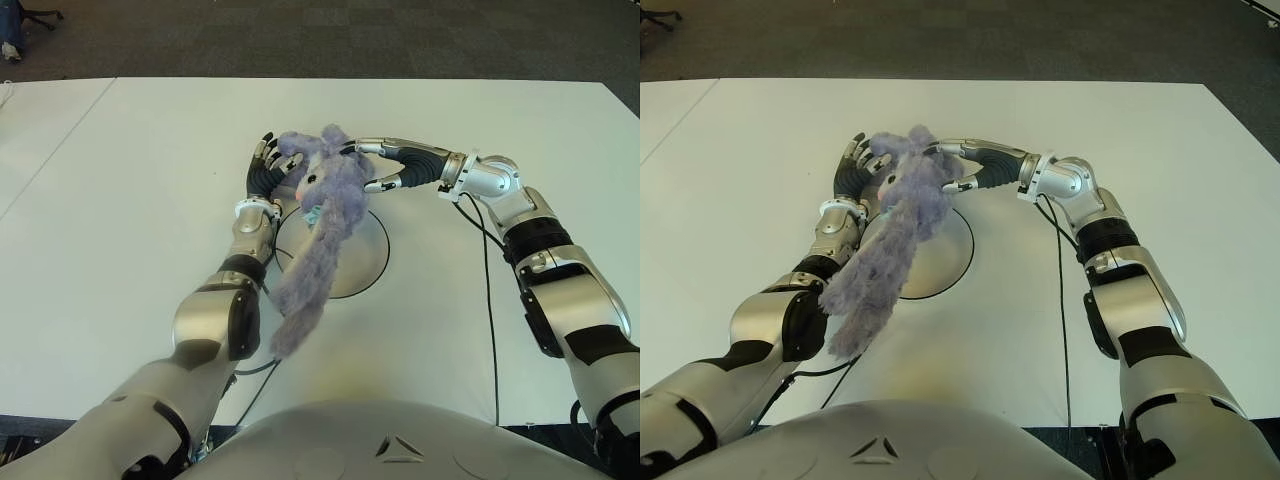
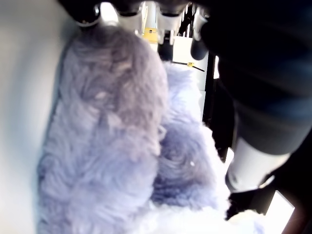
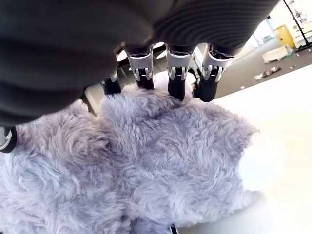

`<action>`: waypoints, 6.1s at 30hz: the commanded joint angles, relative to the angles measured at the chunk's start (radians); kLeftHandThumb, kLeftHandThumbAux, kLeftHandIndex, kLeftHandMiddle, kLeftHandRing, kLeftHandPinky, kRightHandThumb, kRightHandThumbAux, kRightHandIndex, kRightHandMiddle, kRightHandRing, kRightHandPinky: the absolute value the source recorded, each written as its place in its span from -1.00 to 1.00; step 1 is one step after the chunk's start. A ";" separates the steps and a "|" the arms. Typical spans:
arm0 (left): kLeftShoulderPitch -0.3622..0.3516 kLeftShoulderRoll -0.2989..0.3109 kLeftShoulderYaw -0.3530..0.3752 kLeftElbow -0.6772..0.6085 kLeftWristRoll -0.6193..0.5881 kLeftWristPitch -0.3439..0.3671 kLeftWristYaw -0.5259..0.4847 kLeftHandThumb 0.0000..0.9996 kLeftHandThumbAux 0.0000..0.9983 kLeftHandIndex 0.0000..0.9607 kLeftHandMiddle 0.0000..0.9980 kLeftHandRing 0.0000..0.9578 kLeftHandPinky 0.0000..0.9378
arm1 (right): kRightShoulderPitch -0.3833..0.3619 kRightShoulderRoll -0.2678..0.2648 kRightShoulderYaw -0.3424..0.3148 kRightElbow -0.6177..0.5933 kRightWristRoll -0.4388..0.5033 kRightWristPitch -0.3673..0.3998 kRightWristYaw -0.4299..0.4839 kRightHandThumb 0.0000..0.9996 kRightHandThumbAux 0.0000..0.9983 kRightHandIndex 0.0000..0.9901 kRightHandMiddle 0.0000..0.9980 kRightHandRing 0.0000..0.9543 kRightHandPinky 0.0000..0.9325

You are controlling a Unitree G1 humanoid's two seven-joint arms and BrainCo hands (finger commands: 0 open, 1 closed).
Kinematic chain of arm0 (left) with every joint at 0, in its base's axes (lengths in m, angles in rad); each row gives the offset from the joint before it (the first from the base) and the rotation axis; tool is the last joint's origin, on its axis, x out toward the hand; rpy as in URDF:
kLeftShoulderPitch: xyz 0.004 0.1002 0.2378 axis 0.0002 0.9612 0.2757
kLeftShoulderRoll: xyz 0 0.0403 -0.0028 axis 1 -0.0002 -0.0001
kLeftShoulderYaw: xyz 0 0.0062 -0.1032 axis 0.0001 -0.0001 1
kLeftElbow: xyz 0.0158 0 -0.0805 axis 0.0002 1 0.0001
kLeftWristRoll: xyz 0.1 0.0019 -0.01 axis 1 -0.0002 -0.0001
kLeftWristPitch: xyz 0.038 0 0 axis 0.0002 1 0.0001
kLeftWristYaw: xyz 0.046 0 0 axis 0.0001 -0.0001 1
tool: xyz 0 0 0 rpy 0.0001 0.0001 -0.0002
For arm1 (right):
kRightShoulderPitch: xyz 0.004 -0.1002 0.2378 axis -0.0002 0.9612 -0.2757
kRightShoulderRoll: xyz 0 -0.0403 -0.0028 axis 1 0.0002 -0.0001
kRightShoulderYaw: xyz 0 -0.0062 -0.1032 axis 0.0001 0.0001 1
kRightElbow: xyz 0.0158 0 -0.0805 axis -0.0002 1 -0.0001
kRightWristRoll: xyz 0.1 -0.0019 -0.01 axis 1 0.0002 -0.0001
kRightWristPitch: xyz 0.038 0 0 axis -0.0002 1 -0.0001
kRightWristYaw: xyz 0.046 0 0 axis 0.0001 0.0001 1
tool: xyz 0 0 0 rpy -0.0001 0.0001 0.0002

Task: Put the doll into the plate.

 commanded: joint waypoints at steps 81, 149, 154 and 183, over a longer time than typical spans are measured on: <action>0.119 -0.028 0.002 0.094 -0.001 0.139 0.018 -0.86 0.51 -0.92 -0.78 -0.70 -0.58 | -0.196 -0.258 -0.009 -0.035 -0.510 -0.446 -0.584 -0.21 -0.47 -1.00 -1.00 -1.00 -1.00; 0.127 -0.039 0.041 0.094 -0.028 0.116 -0.003 -0.96 0.32 -0.86 -0.72 -0.63 -0.51 | -0.053 0.038 0.338 0.165 -0.677 -0.210 -1.025 -0.35 0.07 -1.00 -1.00 -1.00 -0.65; 0.128 -0.040 0.040 0.095 -0.022 0.118 0.004 -0.97 0.28 -0.86 -0.72 -0.62 -0.50 | -0.061 0.058 0.353 0.185 -0.673 -0.202 -1.055 -0.29 0.11 -1.00 -1.00 -1.00 -0.63; 0.120 -0.046 0.005 0.096 0.013 0.143 0.082 -1.00 0.48 -0.96 -0.60 -0.43 -0.27 | -0.079 0.264 0.321 0.380 -0.484 -0.168 -1.008 0.08 0.41 -0.86 -0.70 -0.13 0.14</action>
